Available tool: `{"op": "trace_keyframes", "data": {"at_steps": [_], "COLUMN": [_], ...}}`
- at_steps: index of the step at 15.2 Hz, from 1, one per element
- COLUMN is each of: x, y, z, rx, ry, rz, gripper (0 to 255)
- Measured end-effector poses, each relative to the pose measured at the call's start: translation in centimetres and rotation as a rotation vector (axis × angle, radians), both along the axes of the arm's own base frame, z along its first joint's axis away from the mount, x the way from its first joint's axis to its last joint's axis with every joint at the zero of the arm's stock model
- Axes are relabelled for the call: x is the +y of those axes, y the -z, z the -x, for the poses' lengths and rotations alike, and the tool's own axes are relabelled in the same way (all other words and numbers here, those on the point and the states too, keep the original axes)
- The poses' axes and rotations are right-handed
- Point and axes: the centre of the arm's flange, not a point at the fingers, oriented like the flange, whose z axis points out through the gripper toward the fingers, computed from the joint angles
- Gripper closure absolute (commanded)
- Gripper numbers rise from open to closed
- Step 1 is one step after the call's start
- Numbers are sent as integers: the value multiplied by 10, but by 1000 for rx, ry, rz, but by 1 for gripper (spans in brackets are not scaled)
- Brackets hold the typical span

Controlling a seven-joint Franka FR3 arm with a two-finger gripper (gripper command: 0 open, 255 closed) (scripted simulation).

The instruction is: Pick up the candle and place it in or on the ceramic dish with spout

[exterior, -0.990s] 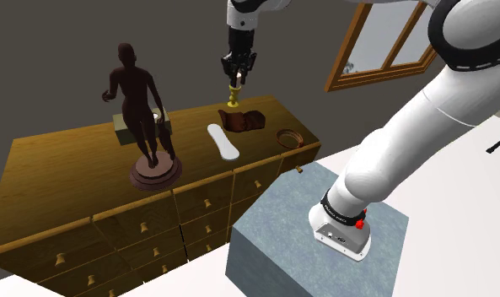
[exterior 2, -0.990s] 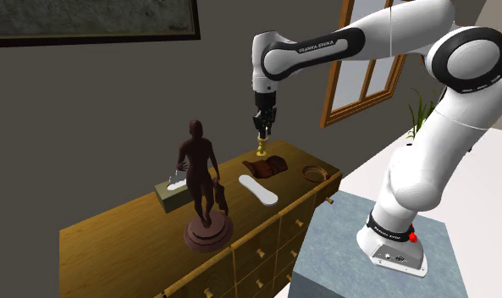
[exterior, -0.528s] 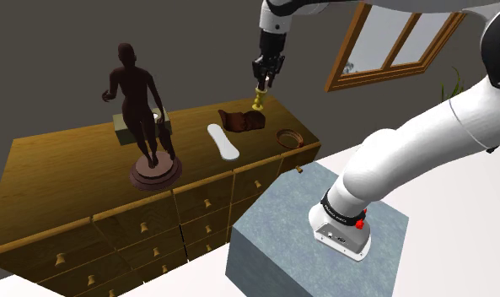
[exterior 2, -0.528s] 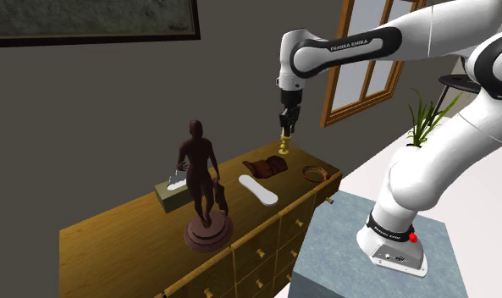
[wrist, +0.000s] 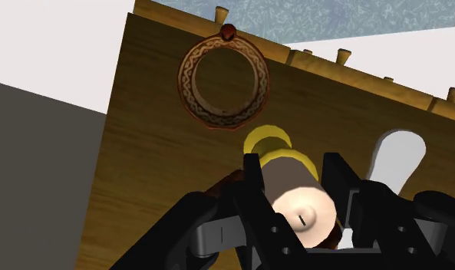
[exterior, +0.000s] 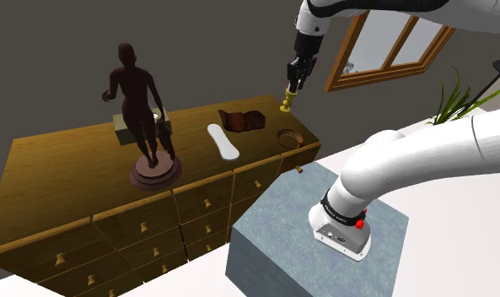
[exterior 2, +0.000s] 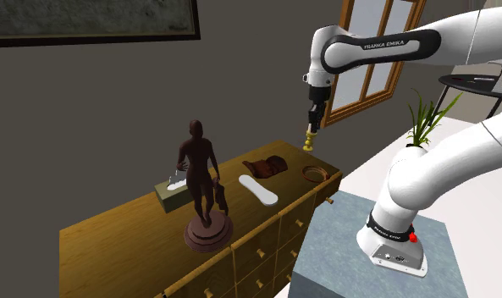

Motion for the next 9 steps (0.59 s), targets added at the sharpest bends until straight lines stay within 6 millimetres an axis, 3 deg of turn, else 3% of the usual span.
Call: {"op": "trace_keyframes", "data": {"at_steps": [4, 9], "x": [-26, -28], "y": [-3, 23], "z": [35, 40], "rx": [0, 1], "ry": [0, -1], "rz": [0, -1], "gripper": [255, 255]}}
